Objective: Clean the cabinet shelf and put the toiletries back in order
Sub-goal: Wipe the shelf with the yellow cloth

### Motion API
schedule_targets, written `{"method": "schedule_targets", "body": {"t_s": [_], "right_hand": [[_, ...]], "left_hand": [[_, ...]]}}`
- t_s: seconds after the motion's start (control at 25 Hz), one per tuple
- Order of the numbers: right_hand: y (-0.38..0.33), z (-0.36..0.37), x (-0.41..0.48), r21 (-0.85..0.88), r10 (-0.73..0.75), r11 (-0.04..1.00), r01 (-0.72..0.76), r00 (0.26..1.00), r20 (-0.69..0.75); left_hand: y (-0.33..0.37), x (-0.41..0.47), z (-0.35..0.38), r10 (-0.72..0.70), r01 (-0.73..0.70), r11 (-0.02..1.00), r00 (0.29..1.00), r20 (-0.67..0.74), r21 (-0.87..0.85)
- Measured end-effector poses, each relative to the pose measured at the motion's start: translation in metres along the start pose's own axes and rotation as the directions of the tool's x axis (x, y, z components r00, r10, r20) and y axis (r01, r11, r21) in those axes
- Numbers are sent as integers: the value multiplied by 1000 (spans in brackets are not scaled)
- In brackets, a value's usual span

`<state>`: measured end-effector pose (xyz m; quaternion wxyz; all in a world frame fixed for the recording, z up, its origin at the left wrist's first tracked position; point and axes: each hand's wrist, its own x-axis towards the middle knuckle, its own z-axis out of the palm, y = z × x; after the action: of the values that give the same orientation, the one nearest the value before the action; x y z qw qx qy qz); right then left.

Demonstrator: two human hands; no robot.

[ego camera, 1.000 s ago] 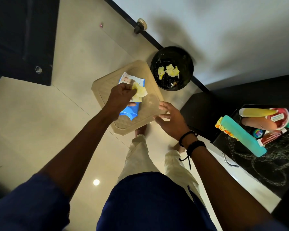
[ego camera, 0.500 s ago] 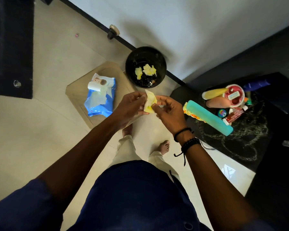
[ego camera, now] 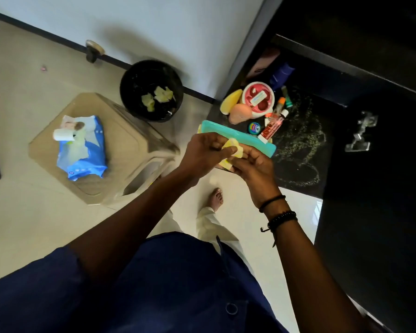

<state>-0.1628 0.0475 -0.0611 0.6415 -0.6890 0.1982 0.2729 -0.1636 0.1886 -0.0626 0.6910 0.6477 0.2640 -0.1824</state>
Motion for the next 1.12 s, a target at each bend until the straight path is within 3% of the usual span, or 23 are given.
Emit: {"method": "schedule_targets", "body": {"t_s": [0.12, 0.2, 0.32, 0.48, 0.52, 0.56, 0.64, 0.68, 0.8, 0.92, 1.12], "right_hand": [[-2, -30, -3, 68, -41, 997, 48, 994, -102], [-2, -50, 2, 32, -83, 995, 91, 977, -195], [0, -89, 21, -301, -265, 941, 155, 890, -372], [8, -139, 44, -713, -527, 700, 40, 703, -477], [10, -146, 50, -804, -552, 594, -14, 720, -421], [13, -149, 55, -881, -526, 469, -64, 782, -336], [26, -145, 58, -965, -357, 250, -75, 920, -164], [35, -140, 56, -978, -277, 201, -47, 955, -103], [62, -133, 45, -972, -227, 233, 12, 973, -43], [75, -141, 47, -980, -205, 196, 22, 979, -19], [52, -148, 70, -992, -163, 120, 46, 986, 26]], "left_hand": [[7, 6, 32, -35, 34, 999, 996, 77, 19], [12, 7, 49, 1, -13, 992, 996, 95, 128], [20, 8, 63, 179, -216, 909, 975, 134, 357], [43, 3, 76, 464, -455, 660, 873, 152, 598], [50, 2, 80, 533, -516, 579, 825, 185, 631], [57, 2, 85, 587, -578, 487, 772, 245, 655], [67, 6, 92, 632, -678, 272, 661, 404, 683], [70, 9, 94, 627, -707, 173, 616, 478, 685], [78, 16, 98, 613, -726, -54, 518, 596, 686], [88, 17, 106, 627, -684, -215, 451, 635, 697], [102, 22, 119, 661, -507, -308, 494, 565, 805]]}}
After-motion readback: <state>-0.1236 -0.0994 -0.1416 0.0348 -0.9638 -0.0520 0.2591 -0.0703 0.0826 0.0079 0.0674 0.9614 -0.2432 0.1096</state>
